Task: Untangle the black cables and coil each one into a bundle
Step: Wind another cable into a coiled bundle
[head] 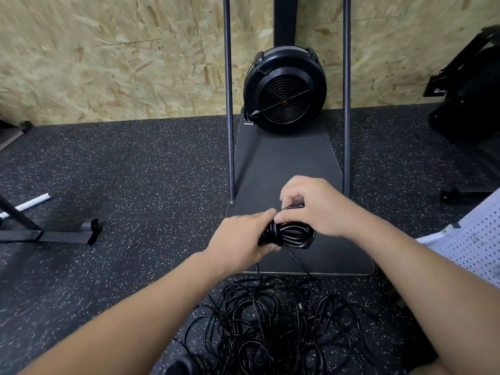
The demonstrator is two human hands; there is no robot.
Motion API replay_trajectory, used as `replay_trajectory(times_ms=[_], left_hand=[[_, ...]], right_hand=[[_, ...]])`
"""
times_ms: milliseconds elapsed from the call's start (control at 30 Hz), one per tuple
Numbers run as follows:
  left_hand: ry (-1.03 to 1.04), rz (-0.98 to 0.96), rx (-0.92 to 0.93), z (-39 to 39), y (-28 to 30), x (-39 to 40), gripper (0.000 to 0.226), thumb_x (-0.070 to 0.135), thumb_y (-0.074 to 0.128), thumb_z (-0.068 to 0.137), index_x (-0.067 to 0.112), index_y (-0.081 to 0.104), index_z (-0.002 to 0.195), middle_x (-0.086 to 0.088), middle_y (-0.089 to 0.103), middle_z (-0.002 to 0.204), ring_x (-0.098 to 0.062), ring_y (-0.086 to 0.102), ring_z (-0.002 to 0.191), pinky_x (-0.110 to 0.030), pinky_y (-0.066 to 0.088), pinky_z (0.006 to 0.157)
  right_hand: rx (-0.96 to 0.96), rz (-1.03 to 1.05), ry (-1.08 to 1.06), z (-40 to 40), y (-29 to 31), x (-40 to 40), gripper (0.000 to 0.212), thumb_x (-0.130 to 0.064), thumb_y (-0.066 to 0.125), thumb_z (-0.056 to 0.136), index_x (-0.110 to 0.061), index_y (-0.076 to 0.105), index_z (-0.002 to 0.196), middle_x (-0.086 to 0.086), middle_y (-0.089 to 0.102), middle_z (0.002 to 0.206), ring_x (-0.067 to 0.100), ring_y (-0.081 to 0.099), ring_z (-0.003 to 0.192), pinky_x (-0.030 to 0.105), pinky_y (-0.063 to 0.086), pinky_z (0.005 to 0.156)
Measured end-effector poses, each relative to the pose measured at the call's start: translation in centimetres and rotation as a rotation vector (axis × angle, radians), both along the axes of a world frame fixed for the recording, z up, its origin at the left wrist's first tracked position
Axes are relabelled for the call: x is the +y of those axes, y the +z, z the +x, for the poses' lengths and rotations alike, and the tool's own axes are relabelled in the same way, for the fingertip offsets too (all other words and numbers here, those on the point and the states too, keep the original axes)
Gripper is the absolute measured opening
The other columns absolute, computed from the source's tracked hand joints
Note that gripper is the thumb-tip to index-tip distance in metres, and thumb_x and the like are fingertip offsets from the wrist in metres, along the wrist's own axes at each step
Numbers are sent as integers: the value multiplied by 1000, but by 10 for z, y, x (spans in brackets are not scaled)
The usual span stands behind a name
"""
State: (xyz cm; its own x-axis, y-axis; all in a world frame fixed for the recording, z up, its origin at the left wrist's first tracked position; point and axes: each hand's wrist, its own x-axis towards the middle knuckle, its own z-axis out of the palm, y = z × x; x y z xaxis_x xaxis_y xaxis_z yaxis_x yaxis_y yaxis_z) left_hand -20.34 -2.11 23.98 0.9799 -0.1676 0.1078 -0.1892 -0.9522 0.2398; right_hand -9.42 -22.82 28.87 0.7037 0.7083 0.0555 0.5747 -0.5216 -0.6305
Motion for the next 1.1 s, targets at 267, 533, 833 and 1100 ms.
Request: replay_trajectory(times_ms=[267, 533, 833, 1100], left_hand=[[-63, 70, -79, 0, -4, -6, 43, 56, 68, 92, 26, 46, 113, 5, 65, 106, -25, 59, 99, -43, 48, 84], [12, -130, -112, -2, 10, -20, 71, 67, 69, 92, 30, 38, 143, 8, 68, 129, -32, 71, 99, -44, 54, 75], [34, -251, -118, 2, 20, -4, 54, 74, 63, 99, 35, 44, 132, 19, 67, 118, -19, 69, 93, -45, 58, 80], [243, -909, -10, 11, 16, -11, 14, 45, 64, 108, 33, 64, 114, 0, 69, 79, -26, 66, 62, -53, 62, 67]], right_hand=[[217, 40, -62, 2, 0, -2, 28, -45, 93, 84, -21, 81, 77, -1, 78, 76, 26, 74, 74, 45, 61, 76], [444, 268, -178, 1, 0, -2, 26, -32, 90, 89, -9, 81, 81, 20, 79, 81, 23, 70, 71, 41, 53, 74], [780, 426, -205, 5, 4, -1, 39, -24, 65, 111, 12, 74, 100, 19, 76, 86, 22, 73, 74, 28, 60, 64], [633, 220, -304, -5, -9, 8, 37, -27, 58, 113, 3, 69, 95, 19, 73, 76, 30, 72, 57, 32, 55, 48]])
